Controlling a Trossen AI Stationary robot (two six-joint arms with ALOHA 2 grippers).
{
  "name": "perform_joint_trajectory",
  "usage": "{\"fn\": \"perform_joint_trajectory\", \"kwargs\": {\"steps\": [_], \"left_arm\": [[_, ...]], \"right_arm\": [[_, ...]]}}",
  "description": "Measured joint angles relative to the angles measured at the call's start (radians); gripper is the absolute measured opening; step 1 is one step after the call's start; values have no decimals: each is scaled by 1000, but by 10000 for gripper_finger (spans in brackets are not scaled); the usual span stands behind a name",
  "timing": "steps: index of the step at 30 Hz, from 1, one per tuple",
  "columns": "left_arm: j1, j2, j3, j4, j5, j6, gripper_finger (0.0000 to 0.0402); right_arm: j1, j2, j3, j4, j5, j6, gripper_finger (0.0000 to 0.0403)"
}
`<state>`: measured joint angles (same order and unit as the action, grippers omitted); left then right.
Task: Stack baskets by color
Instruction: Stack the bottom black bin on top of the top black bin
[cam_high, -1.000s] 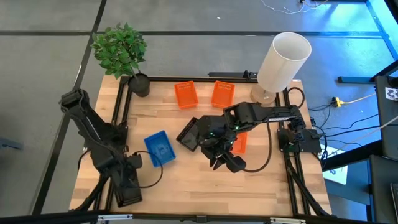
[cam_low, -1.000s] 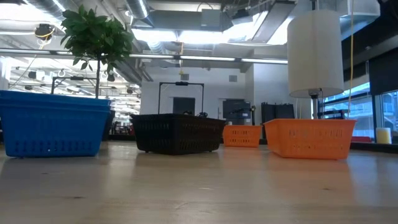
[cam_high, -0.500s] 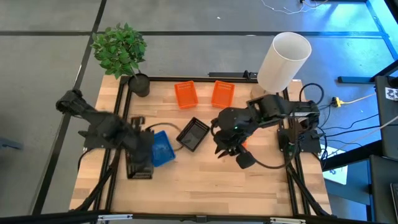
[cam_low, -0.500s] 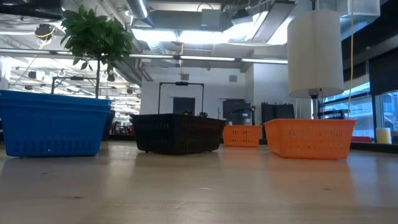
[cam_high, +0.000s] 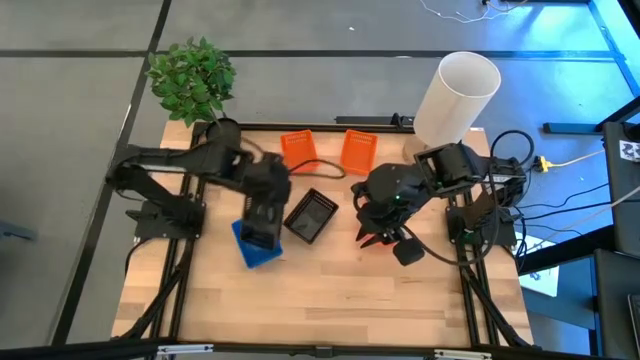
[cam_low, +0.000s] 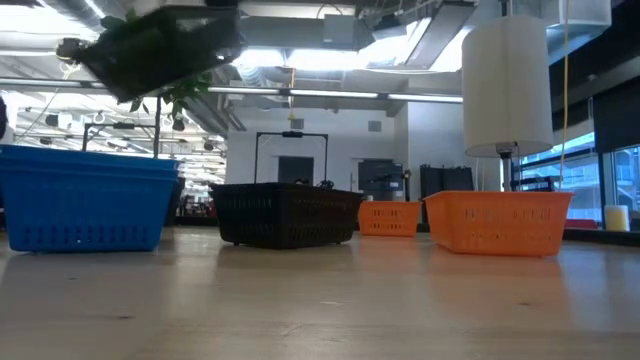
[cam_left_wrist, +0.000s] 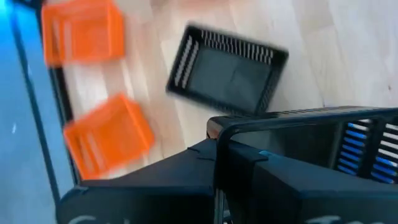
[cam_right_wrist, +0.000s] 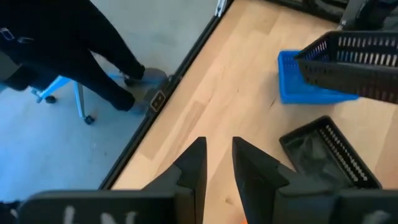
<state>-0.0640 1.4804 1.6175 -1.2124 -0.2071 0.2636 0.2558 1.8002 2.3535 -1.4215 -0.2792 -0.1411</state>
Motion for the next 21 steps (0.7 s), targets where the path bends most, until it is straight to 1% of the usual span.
{"fn": "perform_joint_trajectory", "kwargs": {"steps": [4, 7, 13, 15, 18, 21], "left_arm": [[71, 77, 28, 57, 82, 126, 0], [110, 130, 36, 76, 114, 220, 0], [176, 208, 36, 142, 227, 356, 0], [189, 226, 36, 167, 254, 404, 0], [211, 234, 36, 220, 259, 473, 0], [238, 250, 37, 284, 291, 504, 0]], "right_arm": [[0, -7, 0, -31, 1, -21, 76], [-3, -12, 0, -37, 1, -18, 76], [-3, -43, 0, -60, 5, 7, 76], [-3, -50, 1, -51, 24, 6, 76], [-4, -63, 1, -51, 55, 6, 76], [-4, -74, 1, -51, 91, 6, 76]]}}
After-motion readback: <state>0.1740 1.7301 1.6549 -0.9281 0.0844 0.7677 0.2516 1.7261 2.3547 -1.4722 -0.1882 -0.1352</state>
